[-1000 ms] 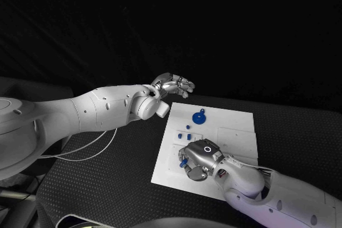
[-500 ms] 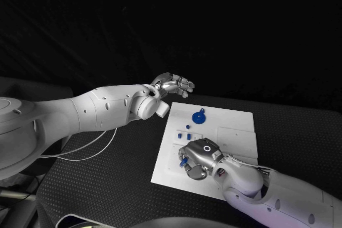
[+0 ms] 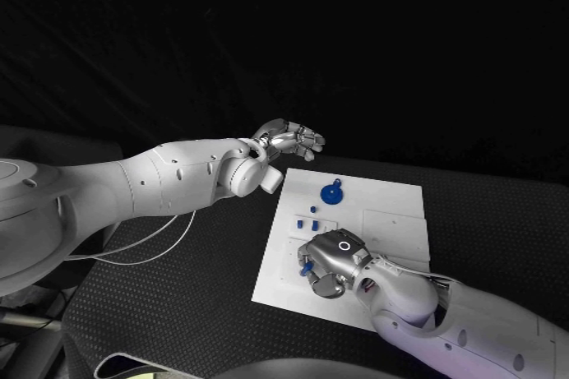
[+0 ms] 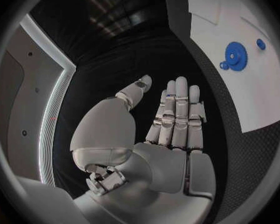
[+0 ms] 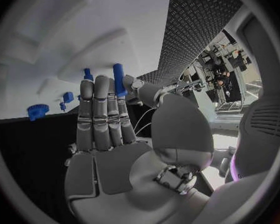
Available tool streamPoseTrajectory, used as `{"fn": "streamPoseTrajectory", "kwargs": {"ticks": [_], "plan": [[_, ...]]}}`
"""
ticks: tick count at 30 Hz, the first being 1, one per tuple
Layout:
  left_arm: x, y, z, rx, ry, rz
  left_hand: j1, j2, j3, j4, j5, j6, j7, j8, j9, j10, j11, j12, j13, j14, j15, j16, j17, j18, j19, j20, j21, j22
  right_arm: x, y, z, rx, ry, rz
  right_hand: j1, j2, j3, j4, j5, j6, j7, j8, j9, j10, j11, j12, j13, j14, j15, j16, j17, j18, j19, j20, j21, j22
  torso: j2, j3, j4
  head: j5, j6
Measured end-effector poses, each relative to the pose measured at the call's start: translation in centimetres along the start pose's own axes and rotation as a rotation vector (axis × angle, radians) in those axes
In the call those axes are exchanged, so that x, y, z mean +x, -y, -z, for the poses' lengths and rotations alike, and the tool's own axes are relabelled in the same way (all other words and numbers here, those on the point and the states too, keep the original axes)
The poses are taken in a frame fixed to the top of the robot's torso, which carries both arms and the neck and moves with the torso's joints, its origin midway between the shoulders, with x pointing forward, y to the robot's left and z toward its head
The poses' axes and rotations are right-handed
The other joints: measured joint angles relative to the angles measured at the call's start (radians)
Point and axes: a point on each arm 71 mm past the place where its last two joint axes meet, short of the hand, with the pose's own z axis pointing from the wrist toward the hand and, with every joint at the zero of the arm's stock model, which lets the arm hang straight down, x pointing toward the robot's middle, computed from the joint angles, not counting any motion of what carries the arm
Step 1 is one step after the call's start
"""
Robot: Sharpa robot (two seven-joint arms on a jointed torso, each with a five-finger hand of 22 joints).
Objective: Assemble the parts on the task board
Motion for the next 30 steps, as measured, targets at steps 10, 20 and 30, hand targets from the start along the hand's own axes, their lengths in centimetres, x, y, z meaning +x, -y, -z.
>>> {"fn": "streamPoseTrajectory", "kwargs": {"ticks": [10,20,30], "plan": [[0.1,0.02,0.0,0.0,-0.003,0.001,0.0,0.0,0.0,0.0,0.0,0.0,0.0,0.0,0.0,0.0,0.0,0.0,0.0,0.0,0.0,0.0,0.001,0.0,0.0,0.0,0.0,0.001,0.06,-0.11,-0.25,-0.004,-0.002,0.001,0.0,0.0,0.0,0.0,0.0,-0.001,0.001,-0.001,0.0,0.0,0.0,0.0,0.0,0.0,0.0,0.0,0.001,0.0,0.0,0.0,0.0,0.0,0.0,-0.0001,0.0004,0.001,-0.003],[0.13,0.02,-0.01,-0.001,-0.004,0.001,0.0,0.0,0.0,0.0,0.0,0.0,0.0,0.0,0.0,-0.004,0.004,0.0,0.0,0.0,0.0,0.0,0.001,0.0,0.0,0.0,0.0,0.001,0.08,-0.23,-0.37,-0.006,0.0,0.002,0.0,0.0,0.0,0.0,-0.001,0.0,-0.003,0.002,0.0,0.0,0.0,0.0,0.001,0.0,0.0,0.0,0.003,0.0,0.0,0.0,0.004,0.0,0.0,-0.0001,0.0006,0.002,-0.004],[0.16,0.02,-0.02,-0.001,-0.005,0.002,0.0,0.0,0.0,0.0,0.0,0.0,0.0,0.0,0.0,-0.004,0.004,0.0,0.0,0.0,0.0,-0.004,0.002,0.0,0.0,0.0,0.0,0.001,0.15,-0.41,-0.33,-0.01,0.004,-0.001,0.0,0.0,0.0,0.0,-0.001,0.0,-0.003,0.002,0.001,0.0,0.0,-0.002,0.001,0.0,0.001,0.0,0.003,-0.001,-0.002,0.002,0.004,0.001,0.0,0.0,0.0006,0.003,-0.006]]}}
